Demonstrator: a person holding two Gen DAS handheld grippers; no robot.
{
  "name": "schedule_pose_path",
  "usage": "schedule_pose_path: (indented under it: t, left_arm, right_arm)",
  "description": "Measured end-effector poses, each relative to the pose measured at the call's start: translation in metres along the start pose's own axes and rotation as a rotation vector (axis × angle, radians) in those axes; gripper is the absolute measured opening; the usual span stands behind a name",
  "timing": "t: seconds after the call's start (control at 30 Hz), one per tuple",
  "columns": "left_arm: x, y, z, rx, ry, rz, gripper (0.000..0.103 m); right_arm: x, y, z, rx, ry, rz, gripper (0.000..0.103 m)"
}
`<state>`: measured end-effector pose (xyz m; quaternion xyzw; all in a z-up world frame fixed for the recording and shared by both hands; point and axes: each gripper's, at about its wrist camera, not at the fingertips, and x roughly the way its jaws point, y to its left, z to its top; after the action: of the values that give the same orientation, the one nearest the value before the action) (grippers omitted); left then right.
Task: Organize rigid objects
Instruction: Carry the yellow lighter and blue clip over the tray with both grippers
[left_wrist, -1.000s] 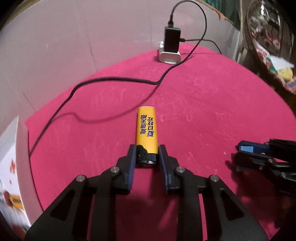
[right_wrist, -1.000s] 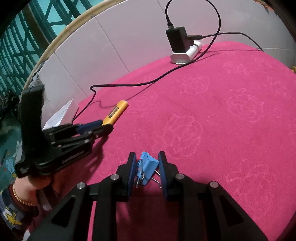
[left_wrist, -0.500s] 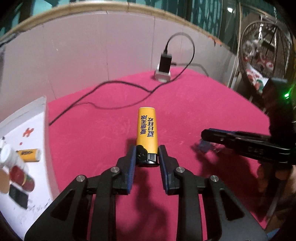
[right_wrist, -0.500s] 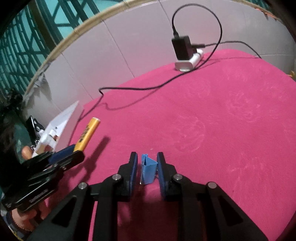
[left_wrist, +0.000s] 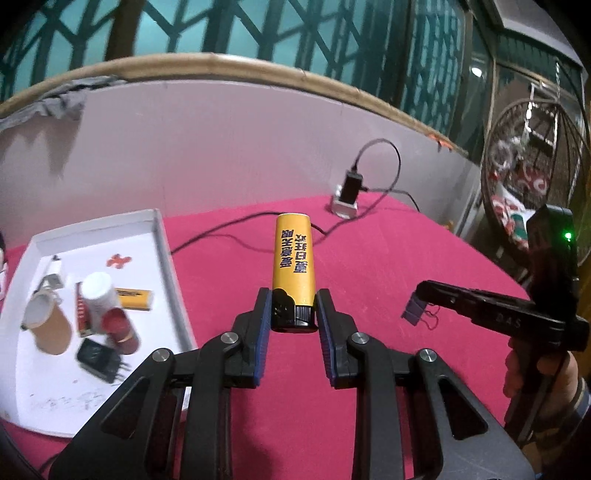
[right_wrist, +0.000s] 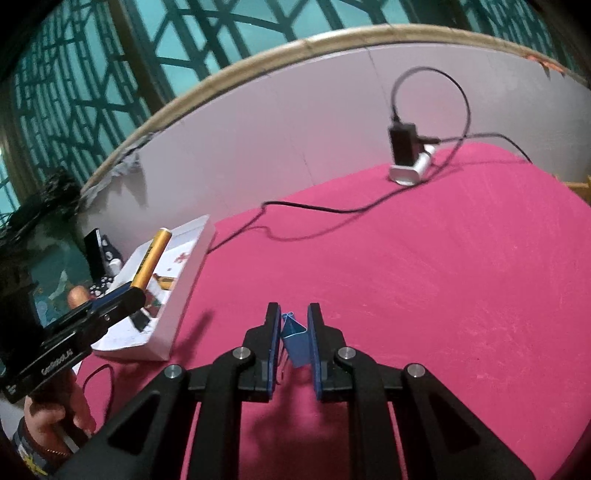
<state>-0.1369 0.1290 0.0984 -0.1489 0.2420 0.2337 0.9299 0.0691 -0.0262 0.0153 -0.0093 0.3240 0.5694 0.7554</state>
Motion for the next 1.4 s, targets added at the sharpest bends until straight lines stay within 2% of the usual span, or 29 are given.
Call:
schedule_pose_path:
  t: [0.4,0.73,0.93,1.2,1.4]
  left_arm:
    - [-0.038,0.021,0.001,-0.022,-0.081,0.033,0.024]
    - [-0.047,0.038,-0.003,-0.059,-0.1,0.068,0.024]
    - [-0.058,0.05,-0.004,-0.064,-0.122,0.107,0.024]
    - [-0.074,0.082,-0.007,-0.123,-0.134,0.164,0.024]
    - [-0.086,0.108,-0.008,-0.157,-0.144,0.232,0.024]
  right_arm:
    - [-0.012,0.053,0.011,-0.117,-0.031,0.05,0.013]
    - [-0.006,0.086,0.015,-0.2,-0.022,0.083,0.013]
    - [-0.002,0.107,0.021,-0.244,-0.024,0.101,0.013]
    - [0.007,0.144,0.031,-0.307,-0.031,0.136,0.013]
    - [0.019,0.169,0.037,-0.347,-0.016,0.166,0.013]
